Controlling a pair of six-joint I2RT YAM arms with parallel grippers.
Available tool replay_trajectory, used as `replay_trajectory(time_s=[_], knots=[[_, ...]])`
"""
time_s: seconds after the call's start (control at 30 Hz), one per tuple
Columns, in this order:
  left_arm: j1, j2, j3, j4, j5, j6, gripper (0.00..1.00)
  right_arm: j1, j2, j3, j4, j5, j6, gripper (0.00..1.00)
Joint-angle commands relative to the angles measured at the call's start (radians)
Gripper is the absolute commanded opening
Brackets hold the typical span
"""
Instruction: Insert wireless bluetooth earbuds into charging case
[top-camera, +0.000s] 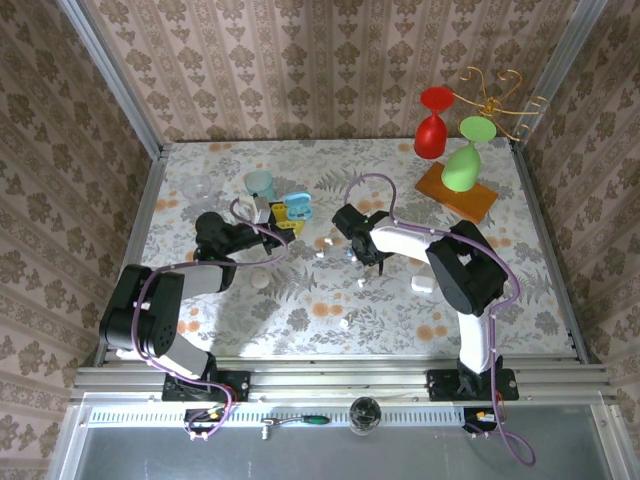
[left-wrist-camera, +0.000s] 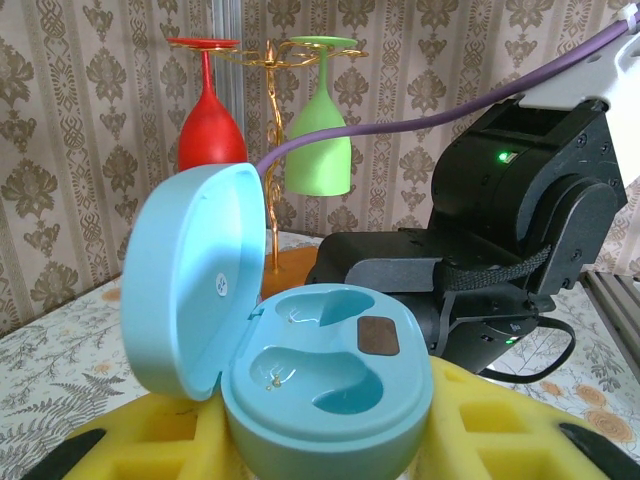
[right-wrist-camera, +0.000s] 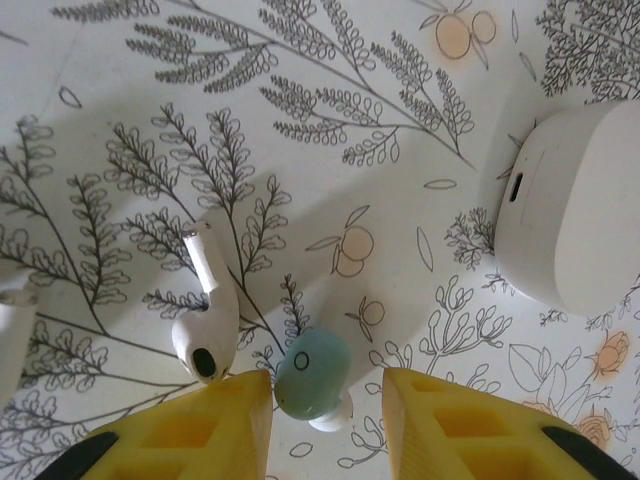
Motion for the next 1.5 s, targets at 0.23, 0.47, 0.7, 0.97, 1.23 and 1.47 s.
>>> replay_trajectory(time_s=[0.23,0.47,0.7,0.97,1.23,1.47], knots=[[0.008,-0.025,-0.012,0.031,0.02,0.02,0.29,0.007,0.045,0.063,-0.055,0.042,0.017,0.39],[0.008,-0.022,-0.009,0.032,0.022,0.02,0.29,0.005,0.075,0.087,-0.108,0.066,0.071,0.35],[0.008,-0.021,-0.009,0.03,0.026,0.021,0.29,-0.001,0.074,0.087,-0.146,0.071,0.107,0.27],[0.007,-0.019,-0.01,0.031,0.028,0.023,0.29,-0.011,0.072,0.081,-0.124,0.043,0.097,0.22],[0.005,-0.002,-0.005,0.029,0.028,0.04,0.29,-0.037,-0.062,0.02,-0.073,-0.061,0.093,0.21],[-0.017,0.047,0.021,0.028,0.04,0.064,0.29,-0.086,-0.302,-0.097,-0.006,-0.359,0.06,0.21]])
